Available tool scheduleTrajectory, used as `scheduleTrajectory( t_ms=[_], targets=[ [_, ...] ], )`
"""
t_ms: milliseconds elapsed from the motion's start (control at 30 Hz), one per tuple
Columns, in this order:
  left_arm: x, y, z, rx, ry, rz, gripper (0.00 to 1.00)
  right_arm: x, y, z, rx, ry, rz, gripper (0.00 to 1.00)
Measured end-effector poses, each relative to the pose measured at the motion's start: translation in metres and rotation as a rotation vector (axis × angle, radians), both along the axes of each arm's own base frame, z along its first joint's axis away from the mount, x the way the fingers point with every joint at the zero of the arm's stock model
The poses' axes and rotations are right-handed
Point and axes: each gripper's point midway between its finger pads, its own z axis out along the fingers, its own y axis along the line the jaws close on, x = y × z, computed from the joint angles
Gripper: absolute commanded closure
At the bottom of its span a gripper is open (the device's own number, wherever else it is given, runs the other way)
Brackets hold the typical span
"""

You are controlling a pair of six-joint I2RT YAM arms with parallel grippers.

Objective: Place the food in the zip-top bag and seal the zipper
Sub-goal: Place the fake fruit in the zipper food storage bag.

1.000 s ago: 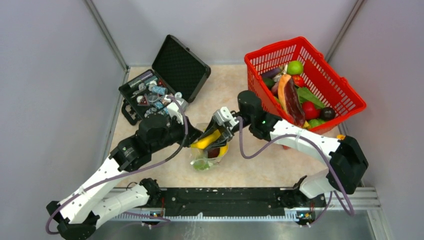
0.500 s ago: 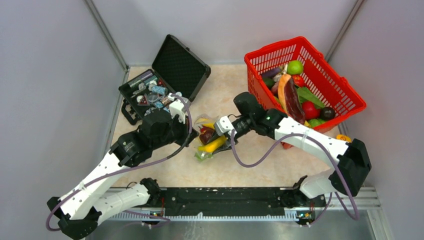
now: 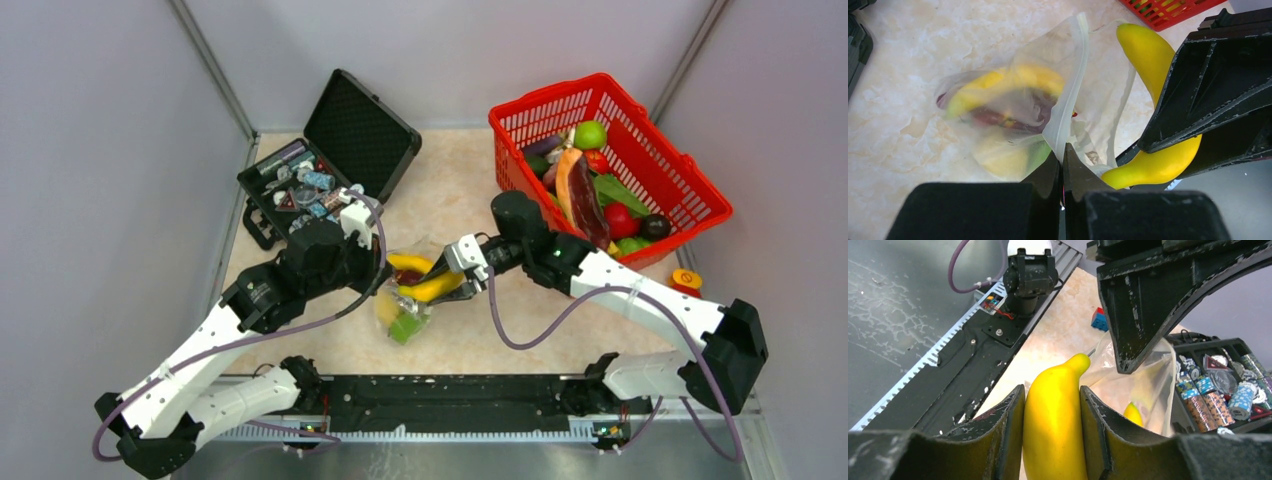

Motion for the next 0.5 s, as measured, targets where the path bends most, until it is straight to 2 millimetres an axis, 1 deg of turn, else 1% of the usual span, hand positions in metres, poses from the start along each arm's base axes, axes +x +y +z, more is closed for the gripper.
scheduleTrajectory(
  t_ms=[200,333,500],
  targets=[
    [-0.002,0.002,-0.003,0.014,0.010,0.002,1.00,-0.002,-0.002,-0.008,0.011,0.018,-0.013,1.00],
    [-0.001,0.004,-0.004,0.019,0.010,0.008,1.00,-0.003,-0.001,-0.003,0.031,0.017,-0.004,1.00],
    [-0.001,0.004,-0.005,0.027,0.005,-0.001,1.00,0.002,-0.001,0.003,0.061,0.017,-0.011,1.00]
  ],
)
